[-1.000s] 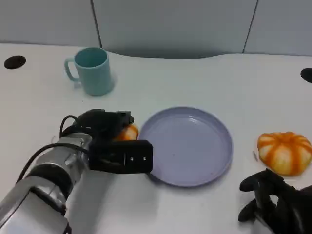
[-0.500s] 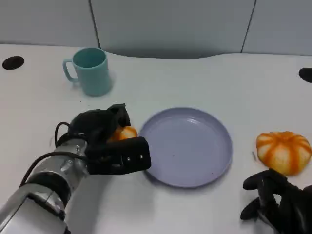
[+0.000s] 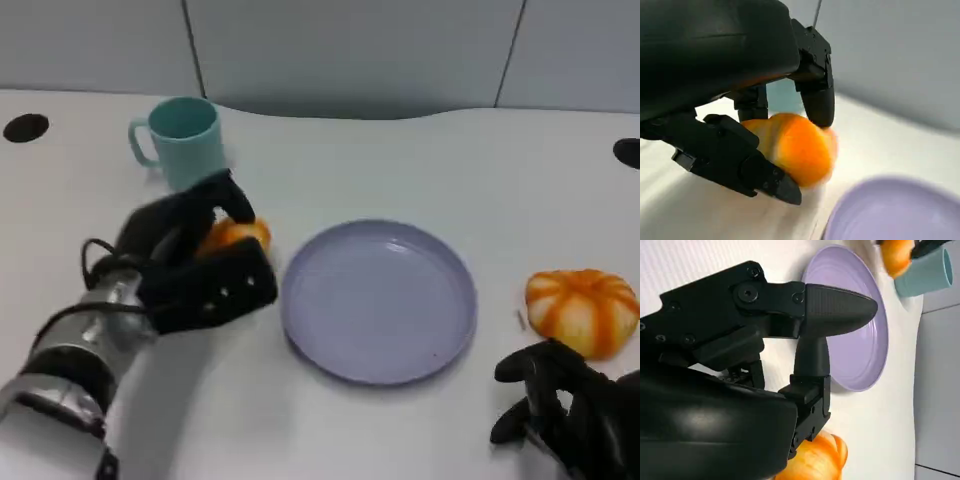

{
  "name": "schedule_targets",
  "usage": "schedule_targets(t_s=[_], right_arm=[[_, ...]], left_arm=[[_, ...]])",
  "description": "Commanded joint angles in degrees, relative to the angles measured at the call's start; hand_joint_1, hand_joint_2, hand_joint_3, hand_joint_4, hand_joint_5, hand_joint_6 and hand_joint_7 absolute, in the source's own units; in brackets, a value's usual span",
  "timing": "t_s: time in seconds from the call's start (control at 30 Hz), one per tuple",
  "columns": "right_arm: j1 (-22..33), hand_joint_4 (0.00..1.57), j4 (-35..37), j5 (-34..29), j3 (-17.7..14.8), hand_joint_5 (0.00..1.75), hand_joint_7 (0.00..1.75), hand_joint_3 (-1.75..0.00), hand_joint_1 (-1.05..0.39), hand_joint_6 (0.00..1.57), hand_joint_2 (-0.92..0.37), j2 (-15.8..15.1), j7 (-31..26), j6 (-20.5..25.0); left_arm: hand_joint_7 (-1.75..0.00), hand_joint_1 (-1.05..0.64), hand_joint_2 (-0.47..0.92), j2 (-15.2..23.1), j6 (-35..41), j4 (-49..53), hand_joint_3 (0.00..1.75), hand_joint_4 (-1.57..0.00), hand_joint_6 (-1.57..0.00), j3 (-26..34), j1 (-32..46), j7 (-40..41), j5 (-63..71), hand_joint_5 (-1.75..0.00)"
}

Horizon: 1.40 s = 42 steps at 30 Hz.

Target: Grasp the bread from the table and place it into the plate.

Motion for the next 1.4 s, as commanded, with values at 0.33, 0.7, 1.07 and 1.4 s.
schedule_targets(t_s=[0.33, 0.7, 1.07, 1.4], right_arm=[[-1.1, 0.46, 1.1, -0.8, 0.2, 1.75, 1.63, -0.6, -0.32, 0.36, -0.92, -0.3, -1.0, 0.2], [-1.9, 0.46, 2.8, -0.5, 0.3, 1.75, 1.64, -0.59, -0.32, 0.36, -0.92, 0.1, -0.7, -1.4], [-1.5, 0.47, 3.0, -0.6, 0.9, 1.75, 1.63, -0.59, -0.32, 0.37, -0.92, 0.6, -0.5, -2.7], [-1.3, 0.49, 3.5, 0.4, 0.8, 1.75, 1.65, -0.61, -0.32, 0.37, -0.92, 0.8, 0.4, -3.5]], left_arm=[[-1.75, -0.03, 0.83, -2.0, -15.9, -5.0, 0.09, -0.93, -0.67, 2.0, -3.3, -2.9, -3.4, -1.75], [-1.75, -0.03, 0.82, -6.5, -17.8, -5.8, 0.1, -0.93, -0.64, 0.0, -5.6, -8.6, -2.3, -1.75], [-1.75, -0.28, 0.86, -7.3, -12.1, -3.3, 0.12, -0.79, -0.54, -5.4, -6.5, -17.5, 1.3, -1.75], [-0.15, -0.74, 0.92, -5.9, -12.8, -4.2, 0.14, -0.24, -0.44, -8.3, -8.2, -27.8, 2.9, -0.5]])
